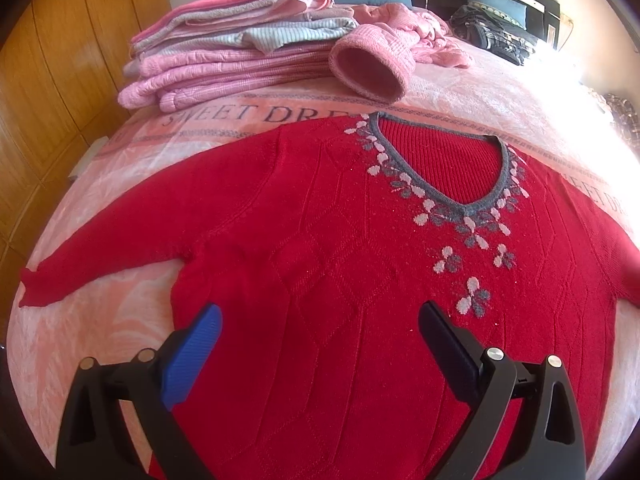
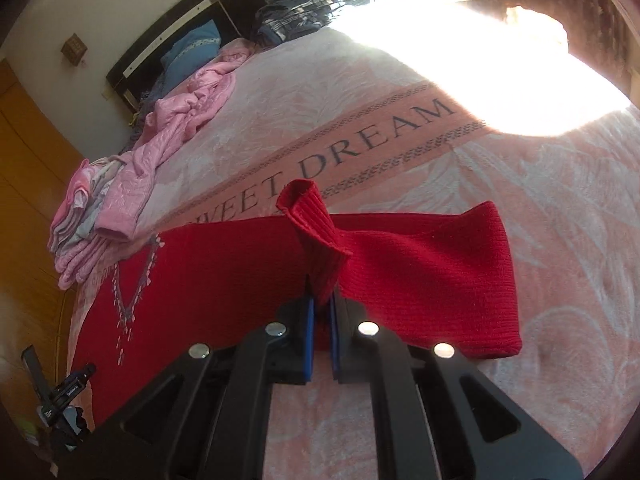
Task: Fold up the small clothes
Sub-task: 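Fold the gripped sleeve across the sweater body with the right tool, release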
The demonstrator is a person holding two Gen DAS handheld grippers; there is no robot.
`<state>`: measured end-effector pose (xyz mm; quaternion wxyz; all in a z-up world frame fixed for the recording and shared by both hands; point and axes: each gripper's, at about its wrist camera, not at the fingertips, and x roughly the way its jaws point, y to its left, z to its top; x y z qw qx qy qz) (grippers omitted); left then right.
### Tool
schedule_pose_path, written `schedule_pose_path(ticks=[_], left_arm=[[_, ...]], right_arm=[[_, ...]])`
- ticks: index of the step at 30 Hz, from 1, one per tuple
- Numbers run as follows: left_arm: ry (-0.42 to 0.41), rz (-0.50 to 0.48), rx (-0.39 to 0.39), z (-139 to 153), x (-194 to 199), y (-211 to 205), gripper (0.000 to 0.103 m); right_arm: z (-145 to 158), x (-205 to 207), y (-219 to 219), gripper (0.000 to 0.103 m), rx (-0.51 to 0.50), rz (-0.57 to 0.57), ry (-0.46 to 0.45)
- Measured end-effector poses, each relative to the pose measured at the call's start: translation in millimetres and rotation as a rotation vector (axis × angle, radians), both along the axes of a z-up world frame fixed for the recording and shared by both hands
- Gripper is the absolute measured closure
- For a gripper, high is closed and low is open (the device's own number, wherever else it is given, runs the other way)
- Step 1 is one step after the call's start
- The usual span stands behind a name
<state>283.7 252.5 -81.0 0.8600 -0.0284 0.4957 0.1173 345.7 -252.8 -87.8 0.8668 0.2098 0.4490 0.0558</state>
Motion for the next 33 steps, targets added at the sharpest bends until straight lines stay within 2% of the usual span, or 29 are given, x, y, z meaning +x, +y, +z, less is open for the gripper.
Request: schedule_pose_path(ticks=[10, 15, 18, 22, 26, 27, 29, 33], left_arm=[[0.0, -0.027, -0.043, -1.4, -0.4, 16.4, 0.004], [-0.001, -0.036, -0.039, -4.3, -3.0, 27.5, 0.004], [0.0, -0.029, -0.045, -6.0, -3.6, 35.5, 0.004], [0.003, -0.025, -0.046, -9.1, -2.8, 39.3, 0.004], [0.004, -0.022, -0.063, -9.9, 1.1, 34.3, 0.004], [0.002, -0.027, -0.075, -9.4, 2.7, 30.7, 0.004], [-0.004, -0.043, -0.1, -7.9, 5.7, 21.5, 0.004], [-0.021, -0.102, -0.176, -4.2, 14.8, -10.1, 0.004]], right_arm=[[9.1, 28.9, 169.9, 0.099, 0.113, 0.257, -0.004], [-6.1, 37.1, 242.0, 0.099, 0.116, 0.35, 0.027], [-20.9, 40.2, 268.4, 0.099, 0.116, 0.371, 0.057], [-42.6, 40.4, 283.5, 0.098, 0.082, 0.369, 0.101], [-57.0, 38.5, 283.2, 0.092, 0.1, 0.382, 0.136], [-55.3, 37.3, 281.0, 0.081, 0.122, 0.397, 0.14], [-46.8, 33.2, 271.6, 0.071, 0.185, 0.418, 0.134], [-18.2, 20.0, 240.4, 0.071, 0.153, 0.431, 0.06]])
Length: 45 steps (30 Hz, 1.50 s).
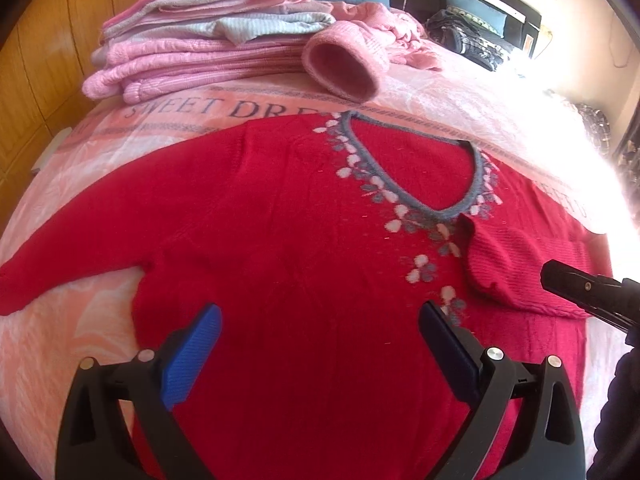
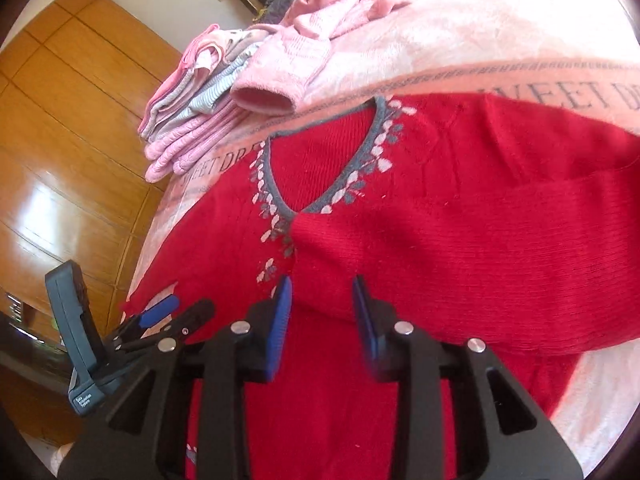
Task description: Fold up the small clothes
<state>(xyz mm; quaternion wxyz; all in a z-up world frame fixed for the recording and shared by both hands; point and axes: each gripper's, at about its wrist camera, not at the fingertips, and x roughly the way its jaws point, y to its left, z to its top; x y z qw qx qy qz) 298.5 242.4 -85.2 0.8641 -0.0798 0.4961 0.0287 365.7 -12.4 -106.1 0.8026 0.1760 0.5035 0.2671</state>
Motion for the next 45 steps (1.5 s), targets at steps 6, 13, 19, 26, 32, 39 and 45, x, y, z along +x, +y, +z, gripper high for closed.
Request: schedule_pose_path(ticks=[6, 13, 19, 26, 32, 39, 45], left_arm=[[0.028, -0.084, -0.098, -7.6, 17.1, -58.0, 0.004], [0.025, -0.083, -0.172, -15.1, 39.6, -89.0, 0.006], [0.036, -0.027, -0.214, -27.1, 46.2, -99.3, 0.04], [0.001, 0.018, -0.204, -26.7, 42.5, -96.4, 0.098], [-0.123, 0.025, -0.188, 2.1, 31.8, -91.1, 0.099], [-0.254, 0.063, -0.135, 44.0, 24.2, -52.2, 0.099], [-0.274, 0.161, -0.122, 52.9, 25.9, 6.1, 0.099]], right_arm=[[0.7, -15.7, -73.6, 0.071, -0.017, -0.088, -0.01], [-13.4, -34.6, -140.0, 0.071, -0.03, -0.144, 0.004], [-23.2, -47.0, -178.7, 0.071, -0.031, -0.186, 0.01], [-33.8, -52.9, -205.1, 0.071, -0.034, -0.233, 0.035], [-32.4, -50.2, -208.6, 0.071, -0.039, -0.25, 0.033], [-24.0, -40.3, -202.4, 0.071, -0.02, -0.268, 0.025], [-21.1, -30.5, -183.8, 0.071, -0.01, -0.259, 0.025]])
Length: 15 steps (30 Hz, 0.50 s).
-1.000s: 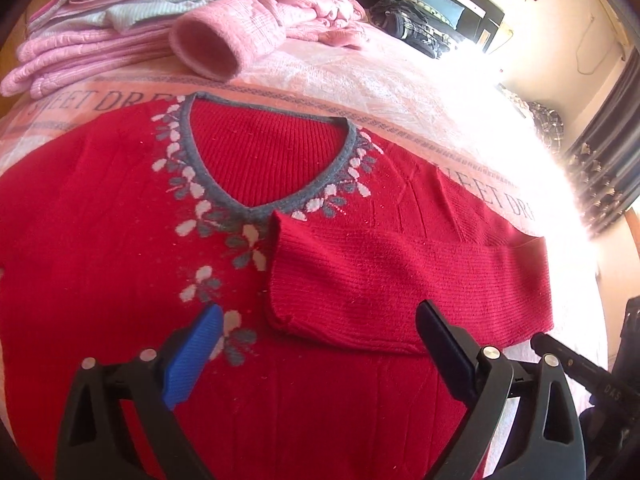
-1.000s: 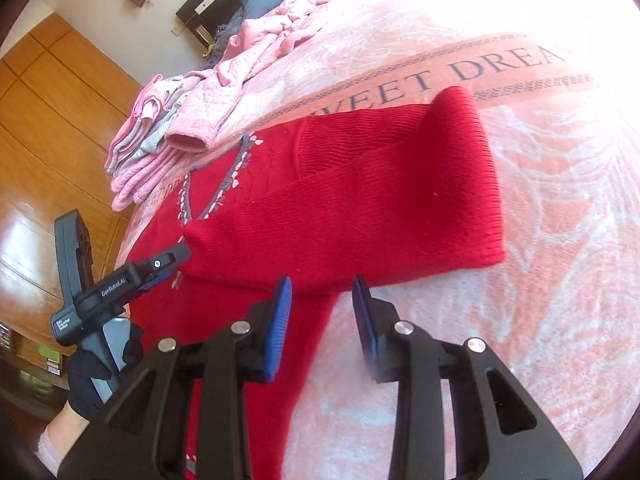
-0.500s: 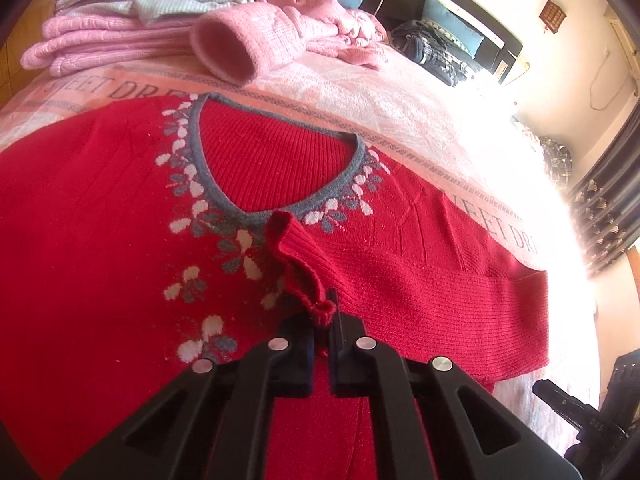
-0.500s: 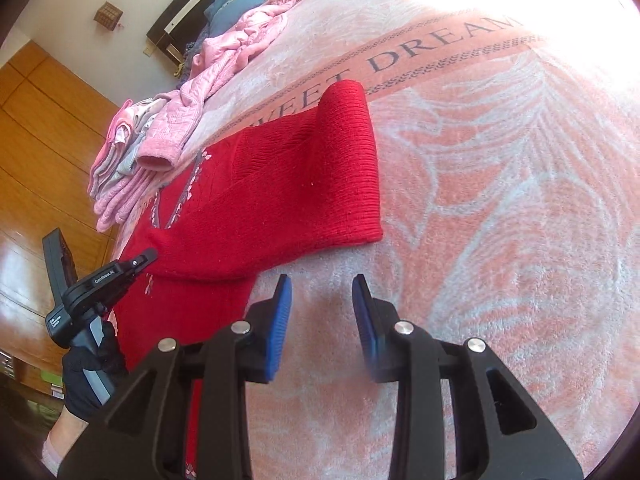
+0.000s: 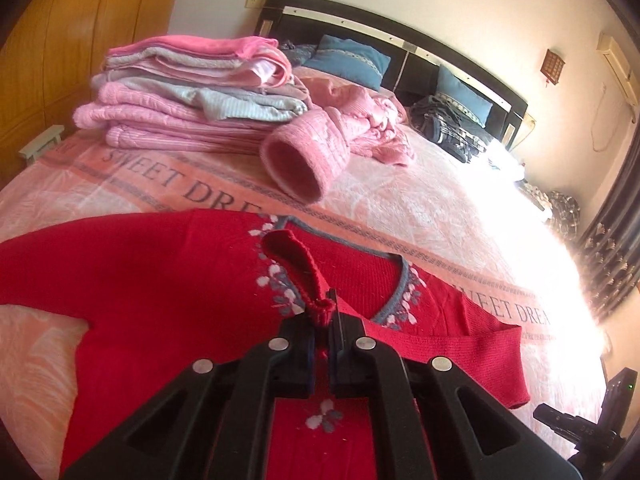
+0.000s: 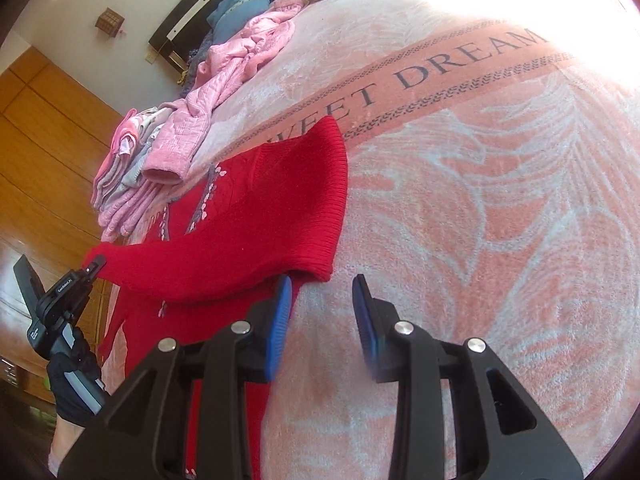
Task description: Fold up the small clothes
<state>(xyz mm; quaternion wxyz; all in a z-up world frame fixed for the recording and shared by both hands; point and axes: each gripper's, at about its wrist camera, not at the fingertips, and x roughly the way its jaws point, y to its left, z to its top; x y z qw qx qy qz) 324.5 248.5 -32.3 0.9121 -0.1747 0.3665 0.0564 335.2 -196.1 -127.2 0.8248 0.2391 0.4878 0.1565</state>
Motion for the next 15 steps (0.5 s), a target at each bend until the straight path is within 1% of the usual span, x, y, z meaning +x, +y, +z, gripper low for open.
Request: schedule_pose_path(ticks=[4, 7, 10, 15], left_arm=[[0.007, 0.059, 0.025, -4.1, -0.6, 34.5, 0.099], [0.031, 0.077, 0.005, -16.0, 3.4, 55.9, 0.099], [0.067, 0.063, 0.005, -32.9, 6.1, 63.2, 0.099], [0.137, 0.052, 0.039, -62.6, 11.3, 64.3, 0.098]], right_arm=[[0.4, 6.9, 16.7, 0.071, -0.002, 0.015, -0.001], [-1.1, 13.9, 28.9, 0.071, 0.011, 0.014, 0.008], [-3.1, 22.2, 40.4, 0.071, 0.031, 0.008, 0.014], [-12.6, 32.8, 54.0, 0.071, 0.001, -0.003, 0.045]])
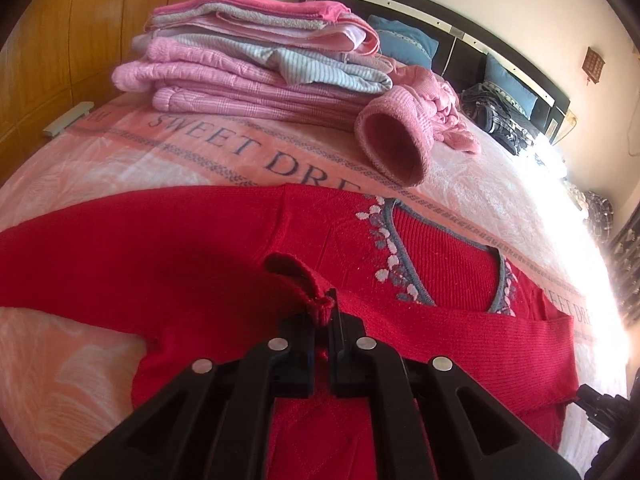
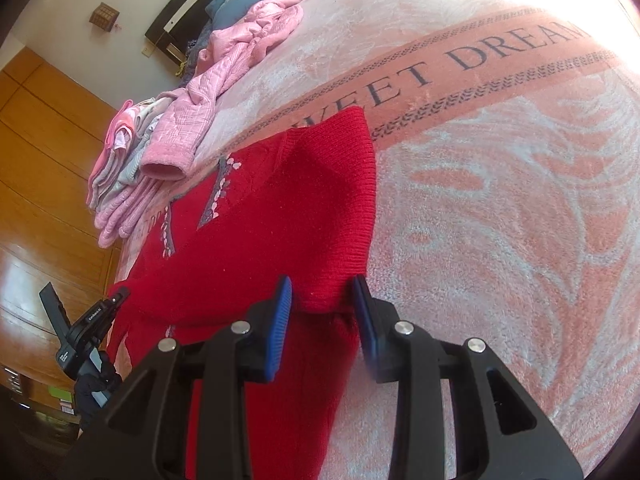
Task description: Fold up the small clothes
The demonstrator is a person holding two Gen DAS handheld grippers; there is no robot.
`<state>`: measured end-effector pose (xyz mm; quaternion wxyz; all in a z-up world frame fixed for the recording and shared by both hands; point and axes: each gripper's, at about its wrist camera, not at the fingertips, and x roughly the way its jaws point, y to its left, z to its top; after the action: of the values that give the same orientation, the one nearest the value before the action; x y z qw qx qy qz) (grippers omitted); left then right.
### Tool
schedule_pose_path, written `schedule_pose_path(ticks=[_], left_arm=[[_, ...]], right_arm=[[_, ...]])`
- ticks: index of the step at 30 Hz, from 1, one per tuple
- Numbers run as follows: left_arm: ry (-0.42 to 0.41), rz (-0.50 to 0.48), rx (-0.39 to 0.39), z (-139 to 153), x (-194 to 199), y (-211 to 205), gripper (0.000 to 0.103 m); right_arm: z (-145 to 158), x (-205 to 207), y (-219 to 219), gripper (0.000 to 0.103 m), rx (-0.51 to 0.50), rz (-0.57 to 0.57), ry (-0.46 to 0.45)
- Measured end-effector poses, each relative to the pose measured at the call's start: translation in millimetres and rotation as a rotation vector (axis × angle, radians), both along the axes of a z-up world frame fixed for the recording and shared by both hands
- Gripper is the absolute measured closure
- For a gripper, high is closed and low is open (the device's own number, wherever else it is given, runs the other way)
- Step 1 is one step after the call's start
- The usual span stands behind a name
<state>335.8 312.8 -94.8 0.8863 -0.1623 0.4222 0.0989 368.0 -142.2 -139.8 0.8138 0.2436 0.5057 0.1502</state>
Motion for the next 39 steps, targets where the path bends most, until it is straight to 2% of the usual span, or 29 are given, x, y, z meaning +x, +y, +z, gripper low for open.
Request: schedule_pose_path(ticks=[3, 4, 7, 10, 13, 15, 17, 21, 24, 25, 27, 30, 35, 37, 39], left_arm=[[0.068, -0.011, 0.026, -19.7, 2.6, 0.6, 0.096], [0.085, -0.011, 0.027, -25.5, 2.2, 2.1, 0.092], [0.081, -0.029, 0.046, -25.5, 0.1, 2.1, 0.088], [0.054, 0.005, 0.013, -7.1, -4.3, 9.5, 0.086], [-0.035, 0.049, -0.009, 26.1, -11.4, 17.2, 0.074], [-0.086, 0.028, -0.018, 44.0, -13.4, 13.6, 0.069], [-0.093, -0.019, -0.04, 49.5, -10.4, 4.2, 0.063], [-0.014, -0.093, -0.102, 24.2, 0.3, -14.7, 0.062], [0.072, -0.091, -0.141, -6.1, 5.9, -14.8, 0.062], [0.098, -0.086, -0.15, -15.7, 6.6, -12.7, 0.062], [0.103, -0.107, -0.158, -26.6, 6.1, -9.7, 0.062], [0.11, -0.157, -0.093, -25.8, 7.2, -17.1, 0.062], [0.093, -0.141, -0.128, -23.2, 4.2, -11.7, 0.061], [0.093, -0.128, -0.137, -17.8, 2.3, -6.1, 0.061], [0.093, -0.105, -0.148, -9.0, -2.4, 5.9, 0.06]], right_arm=[[-12.4, 2.6, 2.9, 0.073, -0.053, -0.002, 0.044], [-15.0, 1.8, 2.6, 0.073, -0.051, -0.002, 0.042], [-14.4, 2.7, 3.4, 0.073, -0.055, 0.005, 0.042], [-3.9, 0.7, 4.3, 0.071, -0.055, 0.009, 0.036], [23.5, -2.3, 8.4, 0.071, -0.053, 0.031, -0.017], [41.5, -1.7, 16.4, 0.068, -0.071, 0.052, -0.058], [48.0, -0.4, 26.1, 0.066, -0.048, 0.07, -0.075], [31.3, 5.5, 44.5, 0.066, -0.096, 0.094, -0.036], [8.1, 7.3, 46.1, 0.066, -0.098, 0.084, 0.028], [1.8, 7.3, 45.4, 0.069, -0.102, 0.082, 0.04], [-4.8, 5.6, 43.8, 0.07, -0.091, 0.083, 0.043], [-7.3, 3.7, 43.2, 0.07, -0.082, 0.083, 0.043], [-4.3, 2.6, 49.5, 0.068, -0.122, 0.09, 0.037], [2.7, 1.4, 53.2, 0.063, -0.128, 0.089, 0.034], [13.1, -2.9, 55.9, 0.05, -0.125, 0.093, 0.037]])
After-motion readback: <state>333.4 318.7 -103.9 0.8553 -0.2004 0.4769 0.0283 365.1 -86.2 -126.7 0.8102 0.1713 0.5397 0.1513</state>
